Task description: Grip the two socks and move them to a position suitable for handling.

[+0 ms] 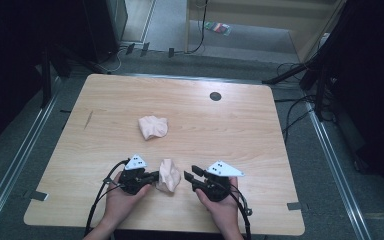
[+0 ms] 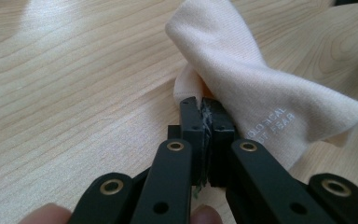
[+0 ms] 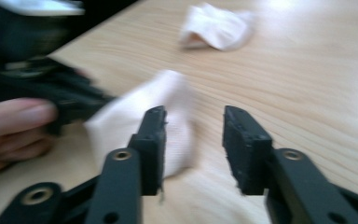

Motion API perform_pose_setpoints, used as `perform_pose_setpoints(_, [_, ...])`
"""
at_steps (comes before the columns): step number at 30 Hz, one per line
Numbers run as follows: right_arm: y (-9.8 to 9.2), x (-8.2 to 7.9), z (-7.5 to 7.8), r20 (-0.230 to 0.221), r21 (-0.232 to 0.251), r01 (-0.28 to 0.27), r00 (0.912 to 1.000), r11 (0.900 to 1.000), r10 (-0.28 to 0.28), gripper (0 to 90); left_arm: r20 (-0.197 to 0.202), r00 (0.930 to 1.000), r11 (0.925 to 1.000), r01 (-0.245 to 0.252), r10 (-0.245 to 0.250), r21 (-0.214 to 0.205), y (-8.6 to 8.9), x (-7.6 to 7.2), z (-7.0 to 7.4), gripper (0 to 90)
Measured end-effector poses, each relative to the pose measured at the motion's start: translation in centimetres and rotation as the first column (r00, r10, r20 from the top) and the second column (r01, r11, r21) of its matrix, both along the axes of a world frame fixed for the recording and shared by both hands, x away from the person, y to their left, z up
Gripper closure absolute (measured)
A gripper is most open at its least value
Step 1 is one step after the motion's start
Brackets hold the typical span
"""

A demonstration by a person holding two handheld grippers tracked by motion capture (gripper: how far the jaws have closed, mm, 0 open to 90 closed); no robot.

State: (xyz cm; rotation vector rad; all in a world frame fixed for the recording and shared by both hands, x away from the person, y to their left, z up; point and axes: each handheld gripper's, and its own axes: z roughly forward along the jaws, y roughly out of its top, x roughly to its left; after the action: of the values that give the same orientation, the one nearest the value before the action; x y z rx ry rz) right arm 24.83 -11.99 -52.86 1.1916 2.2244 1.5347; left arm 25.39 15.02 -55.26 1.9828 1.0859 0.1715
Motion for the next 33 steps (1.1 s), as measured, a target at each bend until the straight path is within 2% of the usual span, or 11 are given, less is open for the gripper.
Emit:
perform_pose_setpoints(2, [0.5, 0.7, -0.7, -0.047, -0.002, 0.013, 0.9988, 0.9999, -0.013, 64.2, 0.001, 1.0000, 1.0000, 0.000, 0.000, 0.001, 0.0, 0.0, 0.0, 89.7])
perform_pose_setpoints(4, [1.6, 0.9, -1.4, -0.089, 0.007, -0.016, 0.9959, 0.9998, 0.017, 63.2, 0.003, 1.0000, 1.0000, 0.000, 0.000, 0.001, 0.0, 0.0, 0.0, 89.7])
perform_pose_setpoints(8, [3.0, 1.0, -2.1, -0.093, -0.028, -0.035, 0.9952, 0.9990, 0.033, 55.8, 0.006, 1.0000, 1.0000, -0.001, 0.001, 0.000, 0.0, 0.0, -0.1, 89.7])
perform_pose_setpoints(9, [3.3, 1.1, -2.2, -0.084, -0.047, -0.029, 0.9961, 0.9985, 0.025, 55.1, 0.006, 1.0000, 1.0000, 0.000, 0.000, 0.004, 0.0, 0.0, 0.0, 89.7])
perform_pose_setpoints(11, [3.7, 1.0, -2.4, -0.099, -0.069, -0.028, 0.9949, 0.9972, 0.021, 56.5, 0.009, 1.0000, 1.0000, -0.001, 0.001, 0.007, -0.1, -0.1, 0.0, 89.7])
perform_pose_setpoints(15, [4.0, 1.0, -2.6, -0.136, -0.084, -0.059, 0.9896, 0.9948, 0.047, 72.3, 0.011, 0.9999, 1.0000, -0.001, 0.001, 0.007, -0.1, -0.1, 0.0, 89.7])
perform_pose_setpoints(18, [4.1, 0.8, -2.6, -0.146, -0.092, -0.077, 0.9873, 0.9927, 0.063, 84.2, 0.012, 0.9999, 1.0000, -0.002, 0.002, 0.006, -0.1, -0.1, 0.0, 89.7])
perform_pose_setpoints(25, [3.2, 0.6, -1.8, -0.116, -0.100, -0.056, 0.9923, 0.9934, 0.044, 87.9, 0.019, 0.9998, 1.0000, -0.006, 0.006, 0.007, -0.1, -0.2, 0.0, 89.8])
perform_pose_setpoints(28, [2.1, 0.5, -0.9, -0.092, -0.108, -0.036, 0.9954, 0.9935, 0.026, 88.0, 0.030, 0.9995, 1.0000, -0.003, 0.003, -0.005, 0.1, -0.4, 0.1, 89.9])
perform_pose_setpoints(31, [0.9, 0.5, 0.0, -0.073, -0.109, -0.003, 0.9973, 0.9941, -0.005, 88.1, 0.042, 0.9991, 0.9999, 0.005, -0.005, 0.014, 0.3, -0.6, 0.3, 89.9])
perform_pose_setpoints(33, [0.2, 0.5, 0.4, -0.055, -0.115, 0.014, 0.9983, 0.9933, -0.021, 88.0, 0.051, 0.9987, 1.0000, -0.001, 0.002, -0.008, 0.7, -0.8, 0.7, 89.9])
